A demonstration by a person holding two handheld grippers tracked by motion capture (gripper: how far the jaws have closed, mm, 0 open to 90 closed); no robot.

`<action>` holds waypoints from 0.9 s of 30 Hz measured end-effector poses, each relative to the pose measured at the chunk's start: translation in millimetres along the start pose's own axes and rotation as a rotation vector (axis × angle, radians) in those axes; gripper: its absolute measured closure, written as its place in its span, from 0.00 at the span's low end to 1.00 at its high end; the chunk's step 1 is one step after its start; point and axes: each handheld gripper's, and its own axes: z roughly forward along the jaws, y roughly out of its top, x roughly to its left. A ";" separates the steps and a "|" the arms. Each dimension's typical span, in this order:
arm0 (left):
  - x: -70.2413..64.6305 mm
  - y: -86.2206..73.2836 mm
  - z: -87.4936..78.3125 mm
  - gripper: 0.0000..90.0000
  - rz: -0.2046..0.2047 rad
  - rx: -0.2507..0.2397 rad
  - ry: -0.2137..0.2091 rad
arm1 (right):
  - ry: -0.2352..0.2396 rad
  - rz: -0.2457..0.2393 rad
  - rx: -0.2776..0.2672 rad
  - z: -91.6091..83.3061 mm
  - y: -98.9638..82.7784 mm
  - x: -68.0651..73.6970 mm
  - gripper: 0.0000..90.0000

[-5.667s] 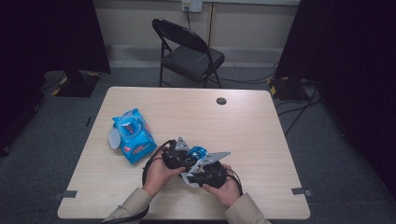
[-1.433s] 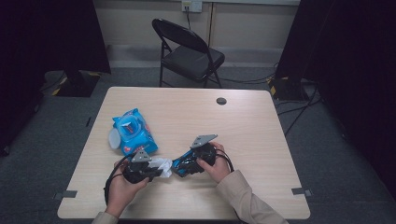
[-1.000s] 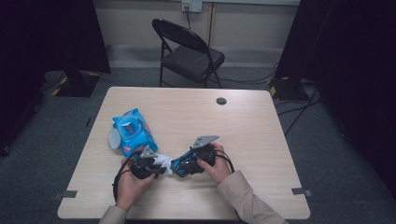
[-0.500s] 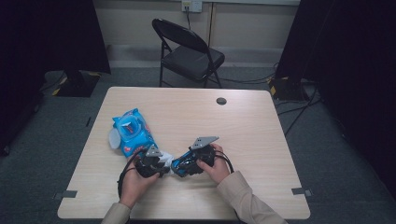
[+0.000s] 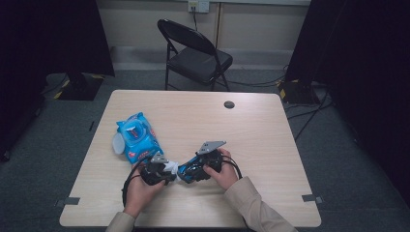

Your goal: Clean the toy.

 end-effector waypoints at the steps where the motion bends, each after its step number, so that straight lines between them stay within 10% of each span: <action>1: 0.1 -0.2 0.0 0.89 -0.002 -0.001 -0.001 | -0.001 0.000 0.000 0.0 0.1 0.1 0.16; 27: -1.0 -0.3 -0.3 0.88 0.020 0.002 0.001 | -0.066 -0.011 0.090 -26.0 -7.5 -2.8 0.15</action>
